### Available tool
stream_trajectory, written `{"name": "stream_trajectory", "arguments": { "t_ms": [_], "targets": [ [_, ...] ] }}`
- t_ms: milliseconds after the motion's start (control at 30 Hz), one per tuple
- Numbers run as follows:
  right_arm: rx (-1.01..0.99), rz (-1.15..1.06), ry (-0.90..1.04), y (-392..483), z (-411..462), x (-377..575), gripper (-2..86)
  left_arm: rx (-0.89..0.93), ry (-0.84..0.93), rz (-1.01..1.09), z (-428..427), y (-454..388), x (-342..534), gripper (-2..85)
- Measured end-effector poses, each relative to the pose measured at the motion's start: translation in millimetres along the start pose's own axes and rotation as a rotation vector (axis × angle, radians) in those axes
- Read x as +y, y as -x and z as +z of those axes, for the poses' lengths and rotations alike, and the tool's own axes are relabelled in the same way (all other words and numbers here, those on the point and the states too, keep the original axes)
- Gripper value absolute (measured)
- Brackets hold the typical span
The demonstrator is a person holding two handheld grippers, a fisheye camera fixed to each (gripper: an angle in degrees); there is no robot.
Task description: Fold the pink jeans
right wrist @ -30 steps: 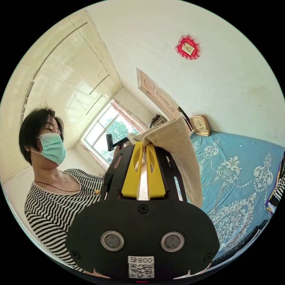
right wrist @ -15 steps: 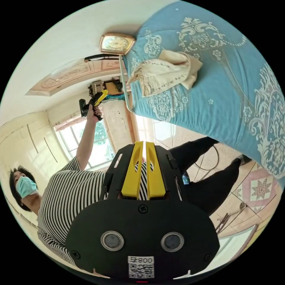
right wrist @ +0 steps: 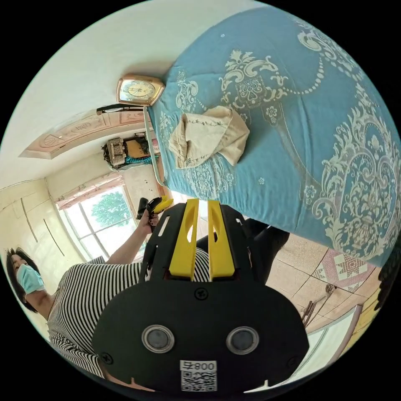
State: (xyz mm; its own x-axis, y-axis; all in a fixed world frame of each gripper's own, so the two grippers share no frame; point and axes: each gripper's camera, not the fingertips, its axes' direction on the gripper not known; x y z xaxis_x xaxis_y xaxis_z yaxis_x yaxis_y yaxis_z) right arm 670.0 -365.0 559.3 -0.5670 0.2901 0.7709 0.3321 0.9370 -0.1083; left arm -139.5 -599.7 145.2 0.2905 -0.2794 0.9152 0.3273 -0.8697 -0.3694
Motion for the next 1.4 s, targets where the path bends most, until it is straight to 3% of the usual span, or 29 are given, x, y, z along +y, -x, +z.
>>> {"name": "stream_trajectory", "arguments": {
  "t_ms": [233, 433, 700, 767, 1133, 1400],
  "targets": [
    [0.097, -0.144, 0.010, -11, -23, -136, 6.5, 0.073, -0.095, -0.078, -7, 59, -87, 12.5],
    [0.192, -0.162, 0.064, -31, -9, -243, 8.7, 0.135, -0.059, -0.125, 15, 117, -182, 13.8],
    [0.436, -0.199, 0.287, -72, 56, -348, 10.0, 0.298, -0.071, -0.218, 43, 193, -287, 12.0],
    [0.433, -0.184, 0.323, -84, 62, -355, 10.0, 0.215, -0.030, -0.203, 44, 209, -303, 8.7],
    [0.223, -0.116, 0.219, -123, 3, -327, 3.1, 0.404, -0.005, -0.148, 53, 253, -346, 8.4],
    [0.005, -0.048, -0.033, -139, -58, -274, 1.1, 0.360, -0.084, -0.122, 54, 262, -354, 2.6]
  ]
}}
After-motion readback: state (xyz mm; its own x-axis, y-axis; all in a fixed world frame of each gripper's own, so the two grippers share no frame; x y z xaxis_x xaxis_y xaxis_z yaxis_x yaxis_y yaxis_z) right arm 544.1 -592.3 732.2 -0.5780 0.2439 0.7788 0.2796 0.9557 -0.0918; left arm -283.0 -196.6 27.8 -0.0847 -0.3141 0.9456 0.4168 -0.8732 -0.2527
